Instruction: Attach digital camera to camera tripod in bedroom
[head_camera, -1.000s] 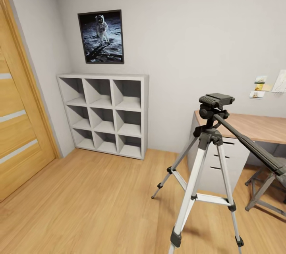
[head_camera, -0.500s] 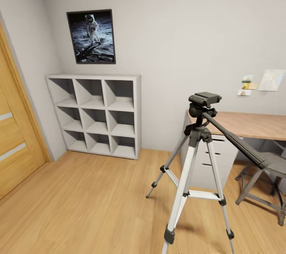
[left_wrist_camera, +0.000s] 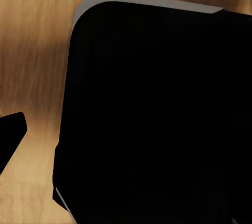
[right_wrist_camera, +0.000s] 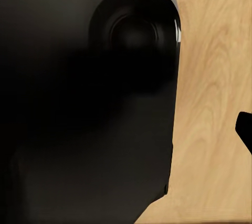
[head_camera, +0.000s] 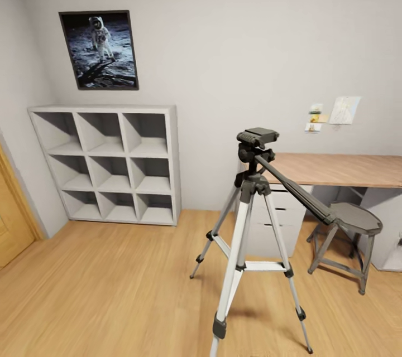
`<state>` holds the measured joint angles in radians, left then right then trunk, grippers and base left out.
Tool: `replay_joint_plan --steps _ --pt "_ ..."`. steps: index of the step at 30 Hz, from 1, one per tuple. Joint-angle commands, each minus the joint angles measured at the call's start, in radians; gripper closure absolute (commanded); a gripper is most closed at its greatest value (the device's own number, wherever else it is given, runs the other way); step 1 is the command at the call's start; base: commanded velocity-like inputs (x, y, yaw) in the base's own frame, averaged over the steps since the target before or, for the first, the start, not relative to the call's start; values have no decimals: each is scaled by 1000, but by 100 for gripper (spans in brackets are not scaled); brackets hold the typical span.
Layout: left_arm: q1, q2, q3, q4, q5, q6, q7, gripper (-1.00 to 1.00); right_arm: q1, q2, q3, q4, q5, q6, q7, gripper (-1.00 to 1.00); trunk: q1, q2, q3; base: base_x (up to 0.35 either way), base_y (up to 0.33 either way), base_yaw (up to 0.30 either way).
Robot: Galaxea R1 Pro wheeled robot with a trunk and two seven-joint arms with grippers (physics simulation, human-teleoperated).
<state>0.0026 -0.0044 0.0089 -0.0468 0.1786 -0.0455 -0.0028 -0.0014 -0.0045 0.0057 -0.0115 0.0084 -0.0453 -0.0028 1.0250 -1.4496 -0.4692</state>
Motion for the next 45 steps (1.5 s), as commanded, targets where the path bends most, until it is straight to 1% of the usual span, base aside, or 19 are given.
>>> replay_joint_plan --steps 1,22,34,45 --pt "0 0 0 -1 7 -2 0 -100 0 0 0 0 1 -2 0 -100 0 0 -1 0 0 -241" --pt "0 0 0 -1 7 -3 0 -100 0 0 0 0 1 -2 0 -100 0 0 -1 0 2 -214" --pt "0 0 0 -1 7 -4 0 -100 0 0 0 0 1 -2 0 -100 0 0 -1 0 106 -223" --pt "0 0 0 -1 7 -2 0 -100 0 -2 0 0 2 -2 0 -100 0 0 -1 0 16 -60"
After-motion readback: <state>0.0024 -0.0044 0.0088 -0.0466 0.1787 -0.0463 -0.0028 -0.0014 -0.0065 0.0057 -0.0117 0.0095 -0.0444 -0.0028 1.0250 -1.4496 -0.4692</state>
